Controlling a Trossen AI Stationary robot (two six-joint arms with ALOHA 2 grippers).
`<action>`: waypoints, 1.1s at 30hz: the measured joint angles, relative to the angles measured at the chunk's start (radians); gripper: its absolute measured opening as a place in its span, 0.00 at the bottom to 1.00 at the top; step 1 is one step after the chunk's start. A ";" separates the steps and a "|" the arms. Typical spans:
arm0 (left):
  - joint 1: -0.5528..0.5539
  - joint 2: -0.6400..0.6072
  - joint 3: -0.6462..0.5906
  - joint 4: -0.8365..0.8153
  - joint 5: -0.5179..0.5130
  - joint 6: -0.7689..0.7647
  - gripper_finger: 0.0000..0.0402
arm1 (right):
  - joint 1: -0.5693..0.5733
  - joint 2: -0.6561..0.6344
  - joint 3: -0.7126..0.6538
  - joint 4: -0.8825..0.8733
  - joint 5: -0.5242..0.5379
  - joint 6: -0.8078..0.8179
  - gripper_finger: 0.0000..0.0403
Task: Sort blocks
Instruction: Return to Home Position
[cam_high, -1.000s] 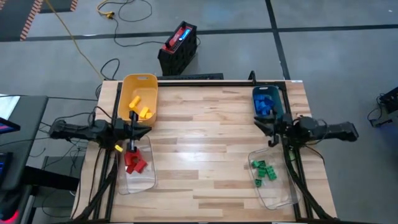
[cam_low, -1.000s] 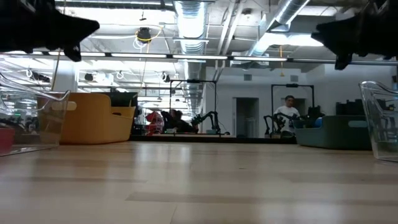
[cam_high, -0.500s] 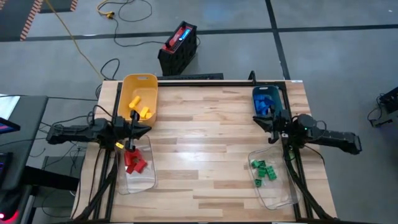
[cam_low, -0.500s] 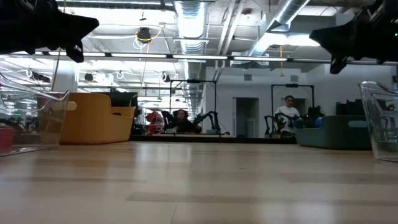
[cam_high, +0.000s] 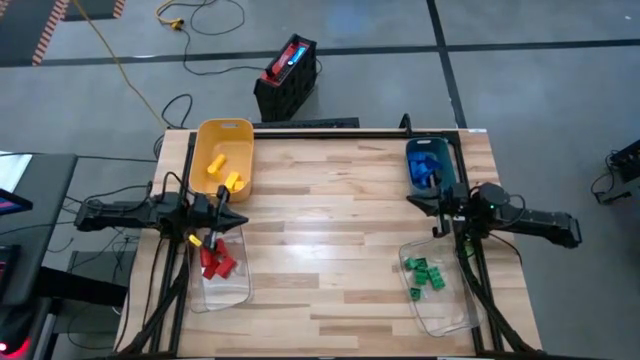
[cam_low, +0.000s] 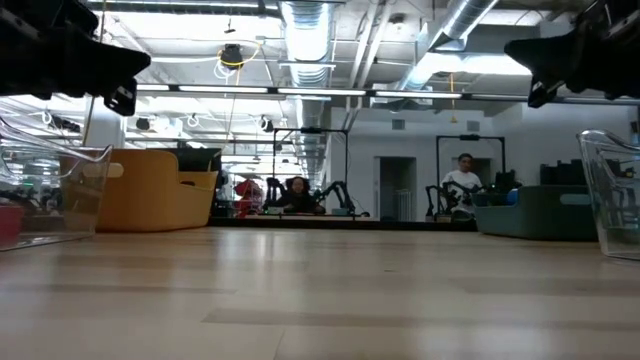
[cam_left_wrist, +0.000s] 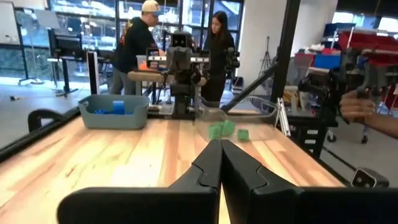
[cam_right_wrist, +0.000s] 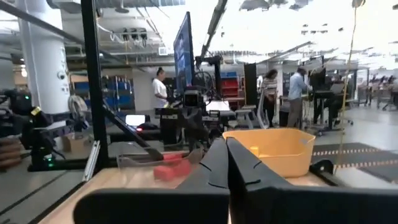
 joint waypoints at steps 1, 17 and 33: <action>0.000 0.000 0.000 0.008 0.000 0.000 0.00 | 0.000 0.000 -0.004 0.013 0.006 -0.010 0.01; 0.000 0.000 -0.001 -0.060 -0.018 0.041 0.00 | 0.000 0.000 -0.004 -0.209 0.221 -0.124 0.07; 0.000 0.000 -0.001 -0.090 -0.016 0.151 0.00 | 0.000 0.011 -0.002 -0.236 0.220 -0.128 0.07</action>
